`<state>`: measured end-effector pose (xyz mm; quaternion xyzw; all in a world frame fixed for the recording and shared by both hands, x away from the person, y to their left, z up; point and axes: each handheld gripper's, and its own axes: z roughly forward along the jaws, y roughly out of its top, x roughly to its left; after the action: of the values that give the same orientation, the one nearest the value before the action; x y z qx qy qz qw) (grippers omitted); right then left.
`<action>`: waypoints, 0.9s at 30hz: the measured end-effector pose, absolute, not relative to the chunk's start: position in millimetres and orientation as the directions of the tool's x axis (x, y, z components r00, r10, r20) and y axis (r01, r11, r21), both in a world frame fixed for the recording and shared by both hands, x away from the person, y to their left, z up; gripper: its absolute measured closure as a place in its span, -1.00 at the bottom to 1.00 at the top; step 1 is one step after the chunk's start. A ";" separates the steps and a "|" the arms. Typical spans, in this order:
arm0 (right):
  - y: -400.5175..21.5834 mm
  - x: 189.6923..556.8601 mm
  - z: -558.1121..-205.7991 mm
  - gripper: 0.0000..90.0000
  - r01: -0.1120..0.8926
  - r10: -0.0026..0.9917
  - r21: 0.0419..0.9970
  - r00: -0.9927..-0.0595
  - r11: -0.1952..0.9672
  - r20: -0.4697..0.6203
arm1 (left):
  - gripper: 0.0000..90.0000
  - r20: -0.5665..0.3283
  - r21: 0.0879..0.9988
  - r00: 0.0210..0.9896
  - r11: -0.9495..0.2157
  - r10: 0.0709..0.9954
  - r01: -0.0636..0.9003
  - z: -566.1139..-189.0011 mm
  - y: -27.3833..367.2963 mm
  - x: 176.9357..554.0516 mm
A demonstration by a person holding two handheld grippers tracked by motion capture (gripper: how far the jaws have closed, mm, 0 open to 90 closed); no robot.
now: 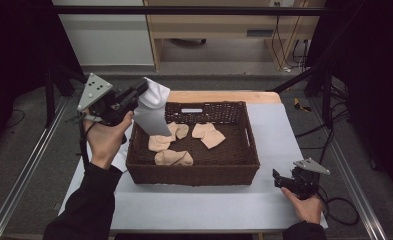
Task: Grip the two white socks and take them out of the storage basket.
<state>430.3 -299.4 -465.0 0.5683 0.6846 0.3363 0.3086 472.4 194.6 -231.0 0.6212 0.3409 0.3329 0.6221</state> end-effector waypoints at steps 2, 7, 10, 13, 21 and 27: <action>-299.3 430.1 -464.8 -0.78 0.571 0.986 0.812 -0.162 0.125 -0.038 | 0.93 -0.010 1.000 0.543 0.012 0.840 0.001 -226.6 200.0 468.4; -299.3 430.0 -464.9 -0.78 0.572 0.986 0.810 -0.162 0.128 -0.041 | 0.93 -0.015 0.999 0.529 0.035 0.849 -0.026 -215.5 216.9 458.3; -299.3 430.1 -465.0 -0.78 0.573 0.986 0.809 -0.162 0.130 -0.044 | 0.93 -0.015 0.999 0.514 0.036 0.857 -0.031 -210.4 229.1 452.7; -299.1 430.1 -465.1 -0.78 0.573 0.986 0.809 -0.161 0.130 -0.045 | 0.93 -0.021 0.998 0.495 0.045 0.868 -0.037 -207.5 242.0 446.8; -299.2 429.8 -465.1 -0.78 0.574 0.986 0.808 -0.160 0.131 -0.046 | 0.93 -0.028 0.997 0.443 0.055 0.896 -0.050 -203.7 281.6 428.1; -299.3 429.3 -465.0 -0.78 0.573 0.986 0.809 -0.160 0.131 -0.046 | 0.93 -0.045 0.997 0.417 0.065 0.908 -0.033 -217.8 308.4 416.1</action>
<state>429.3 -299.3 -465.0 0.5690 0.6849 0.3330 0.3103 416.1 308.4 -217.8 0.5689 0.3842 0.3793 0.6204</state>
